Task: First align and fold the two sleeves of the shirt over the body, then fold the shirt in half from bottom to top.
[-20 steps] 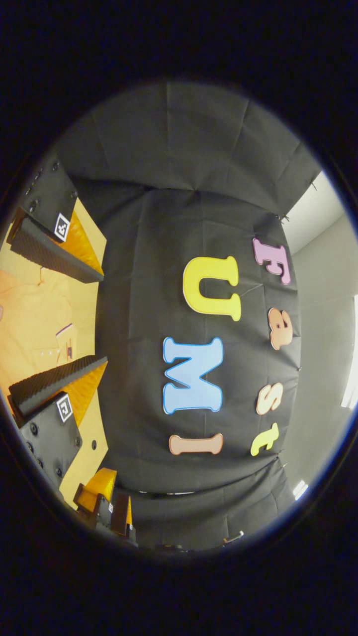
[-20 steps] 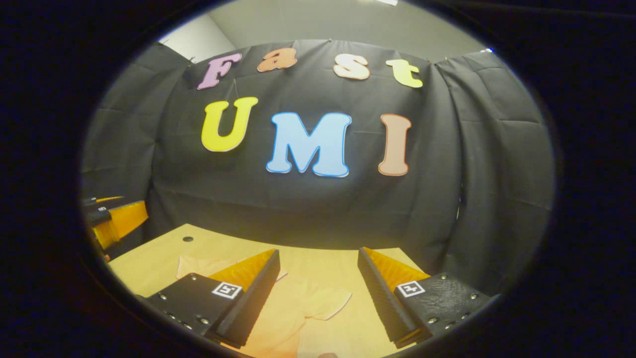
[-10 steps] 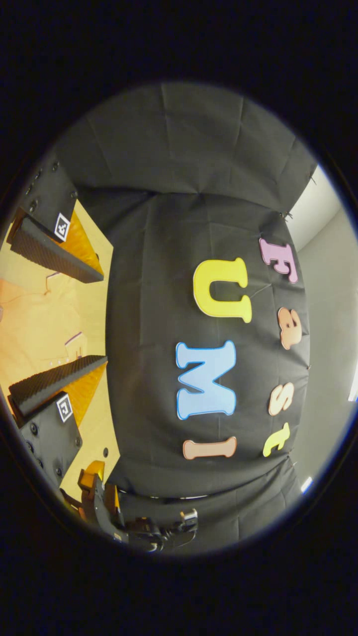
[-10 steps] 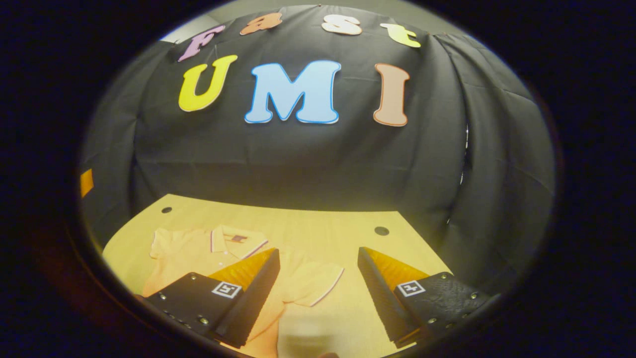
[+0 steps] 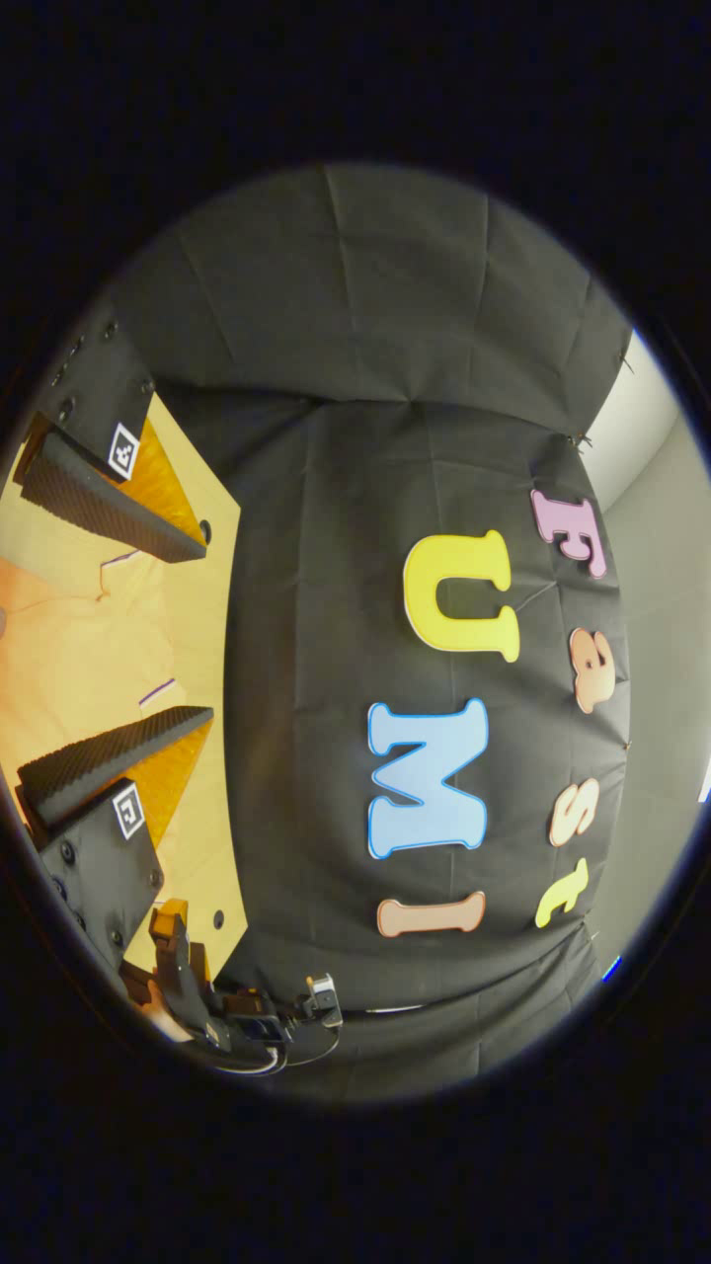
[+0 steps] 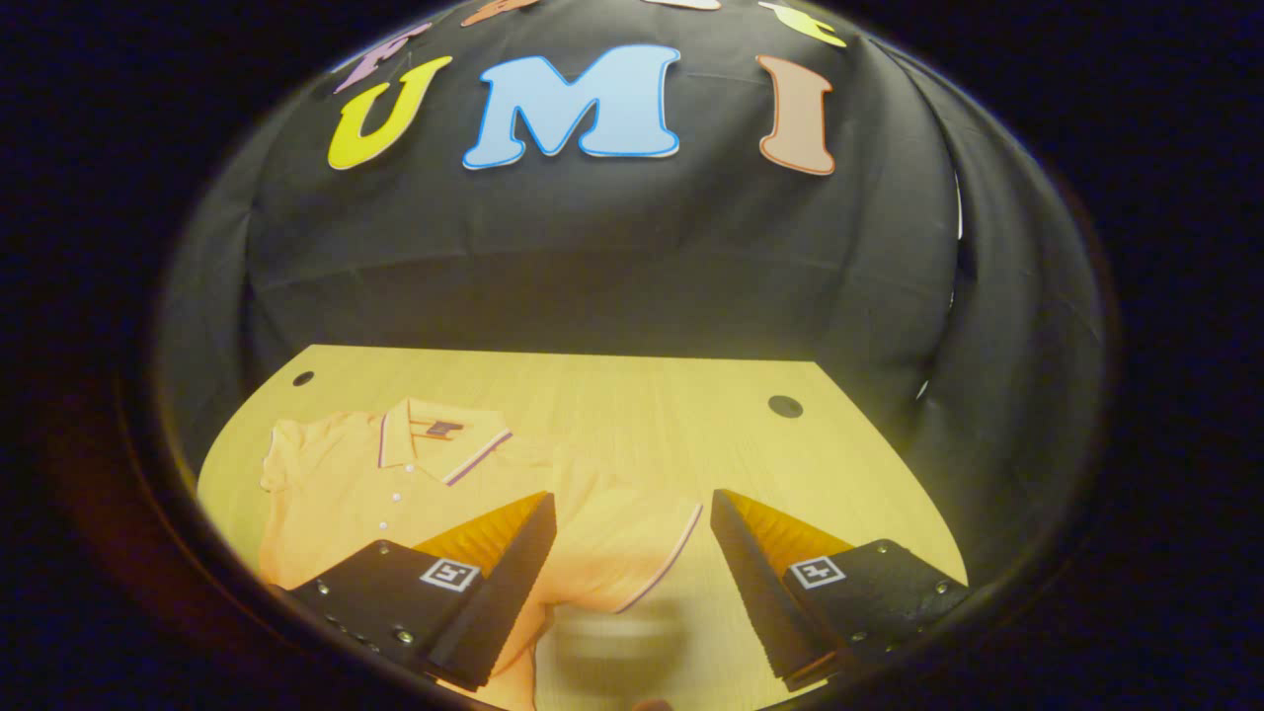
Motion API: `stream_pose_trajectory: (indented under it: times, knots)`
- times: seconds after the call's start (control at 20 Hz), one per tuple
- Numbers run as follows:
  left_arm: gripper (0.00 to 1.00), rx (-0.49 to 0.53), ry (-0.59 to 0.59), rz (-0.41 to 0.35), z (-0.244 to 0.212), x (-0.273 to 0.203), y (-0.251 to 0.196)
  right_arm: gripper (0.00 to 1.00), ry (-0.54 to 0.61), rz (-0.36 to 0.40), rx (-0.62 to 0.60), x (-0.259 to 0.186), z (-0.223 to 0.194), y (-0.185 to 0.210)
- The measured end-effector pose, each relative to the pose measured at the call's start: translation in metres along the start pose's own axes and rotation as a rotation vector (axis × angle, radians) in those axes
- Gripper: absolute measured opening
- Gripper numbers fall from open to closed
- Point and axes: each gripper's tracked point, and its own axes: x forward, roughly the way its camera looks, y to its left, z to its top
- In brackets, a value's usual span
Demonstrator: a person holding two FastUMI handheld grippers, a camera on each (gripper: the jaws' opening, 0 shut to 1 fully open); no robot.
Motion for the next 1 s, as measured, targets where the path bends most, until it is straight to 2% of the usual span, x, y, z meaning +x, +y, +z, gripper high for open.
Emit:
stream_pose_trajectory:
  times: [0.55, 0.8, 0.95, 1.0]
  knots:
    - [0.95, 0.001, 0.022, 0.043, -0.016, -0.006, 0.013, 0.98, 0.225, -0.073, 0.06, 0.08, -0.055, -0.021]
    - [0.95, -0.018, 0.039, 0.055, -0.024, -0.012, 0.015, 0.98, 0.272, -0.076, 0.056, 0.09, -0.069, -0.024]
    - [0.95, -0.015, 0.041, 0.059, -0.026, -0.017, 0.016, 0.98, 0.262, -0.06, 0.065, 0.093, -0.069, -0.02]
    - [0.95, -0.014, 0.042, 0.06, -0.027, -0.018, 0.016, 0.92, 0.27, -0.051, 0.097, 0.094, -0.07, -0.016]
